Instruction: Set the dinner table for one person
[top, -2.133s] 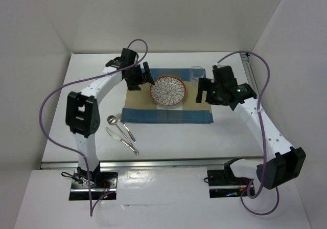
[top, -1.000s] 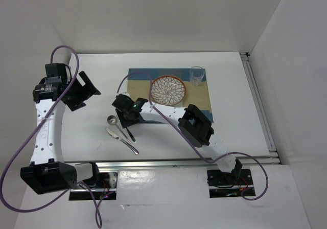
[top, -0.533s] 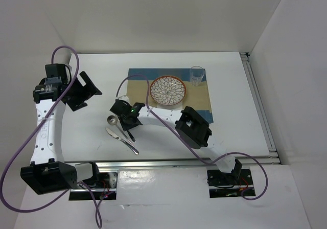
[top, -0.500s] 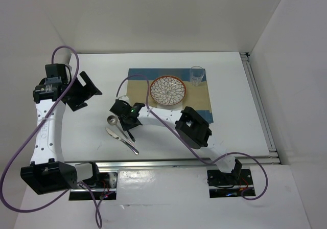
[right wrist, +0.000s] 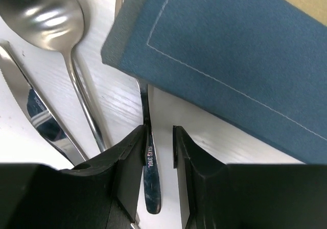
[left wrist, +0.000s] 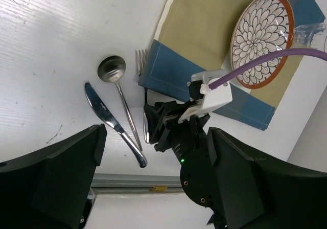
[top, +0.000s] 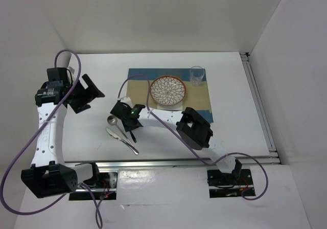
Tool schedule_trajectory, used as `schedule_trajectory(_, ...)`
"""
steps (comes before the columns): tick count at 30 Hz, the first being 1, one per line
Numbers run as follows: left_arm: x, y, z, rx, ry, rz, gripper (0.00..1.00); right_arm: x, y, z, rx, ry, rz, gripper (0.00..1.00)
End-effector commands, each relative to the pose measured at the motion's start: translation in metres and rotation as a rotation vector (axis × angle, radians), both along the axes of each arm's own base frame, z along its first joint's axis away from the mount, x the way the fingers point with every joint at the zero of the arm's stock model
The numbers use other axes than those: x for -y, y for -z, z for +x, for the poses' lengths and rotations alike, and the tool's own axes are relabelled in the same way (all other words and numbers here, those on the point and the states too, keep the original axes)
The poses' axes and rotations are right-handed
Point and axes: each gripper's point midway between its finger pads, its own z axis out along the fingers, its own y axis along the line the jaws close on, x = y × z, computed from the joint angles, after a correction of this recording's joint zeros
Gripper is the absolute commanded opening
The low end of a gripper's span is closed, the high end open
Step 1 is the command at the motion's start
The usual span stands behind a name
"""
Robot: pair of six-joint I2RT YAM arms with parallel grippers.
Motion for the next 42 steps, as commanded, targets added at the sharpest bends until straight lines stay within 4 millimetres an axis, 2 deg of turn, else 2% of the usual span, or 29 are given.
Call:
schedule_trajectory(1,0.002,-0.009,0.004,0.060,0.020,-0.002,0.99,0.029,0.004,-0.019,-0.051,-0.024,-0.098,0.37)
schedule_trajectory(4,0.003,-0.010,0.004,0.062,0.026,-0.009,0.99,0.022,-0.009,-0.021,-0.058,-0.037,-0.055,0.37)
schedule_trajectory(6,0.003,-0.008,0.005,0.065,0.026,-0.008,0.99,0.006,-0.024,-0.019,-0.056,-0.065,0.002,0.37)
schedule_trajectory(10,0.005,-0.003,0.005,0.056,0.032,-0.018,0.99,0.000,-0.026,-0.016,-0.063,-0.064,-0.011,0.37)
schedule_trajectory(11,0.004,-0.004,0.007,0.065,0.032,-0.015,0.99,0.000,-0.019,-0.018,-0.074,-0.076,-0.023,0.37)
schedule_trajectory(19,0.005,0.000,0.005,0.054,0.032,-0.018,0.99,-0.005,-0.019,-0.018,-0.077,-0.082,-0.010,0.40)
schedule_trajectory(22,0.005,0.000,0.005,0.054,0.032,-0.018,0.99,-0.005,-0.007,-0.017,-0.084,-0.081,-0.022,0.40)
schedule_trajectory(27,0.005,0.003,0.004,0.045,0.032,-0.020,0.99,-0.003,0.022,-0.020,-0.134,-0.085,-0.049,0.41)
schedule_trajectory(28,0.005,0.004,0.004,0.045,0.032,-0.020,0.99,-0.003,0.022,-0.020,-0.134,-0.085,-0.049,0.40)
schedule_trajectory(30,0.006,0.003,0.004,0.047,0.037,-0.027,0.99,0.006,0.030,-0.023,-0.146,-0.069,-0.077,0.37)
schedule_trajectory(31,0.006,0.003,0.004,0.047,0.037,-0.027,0.99,0.007,0.026,-0.023,-0.144,-0.069,-0.074,0.25)
schedule_trajectory(32,0.006,0.003,0.004,0.047,0.037,-0.027,0.99,0.011,0.027,-0.023,-0.140,-0.065,-0.084,0.19)
schedule_trajectory(35,0.006,0.003,0.004,0.047,0.037,-0.027,0.99,0.018,0.009,-0.023,-0.116,-0.058,-0.074,0.02)
schedule_trajectory(39,0.008,0.001,0.006,0.058,0.044,-0.033,0.98,0.029,-0.013,-0.019,-0.057,-0.101,-0.093,0.00)
schedule_trajectory(41,0.008,0.007,0.006,0.040,0.044,-0.037,0.98,0.027,-0.027,-0.018,-0.033,-0.161,-0.091,0.00)
schedule_trajectory(42,0.008,0.009,0.007,0.041,0.044,-0.037,0.98,0.021,-0.041,-0.019,-0.032,-0.192,-0.066,0.00)
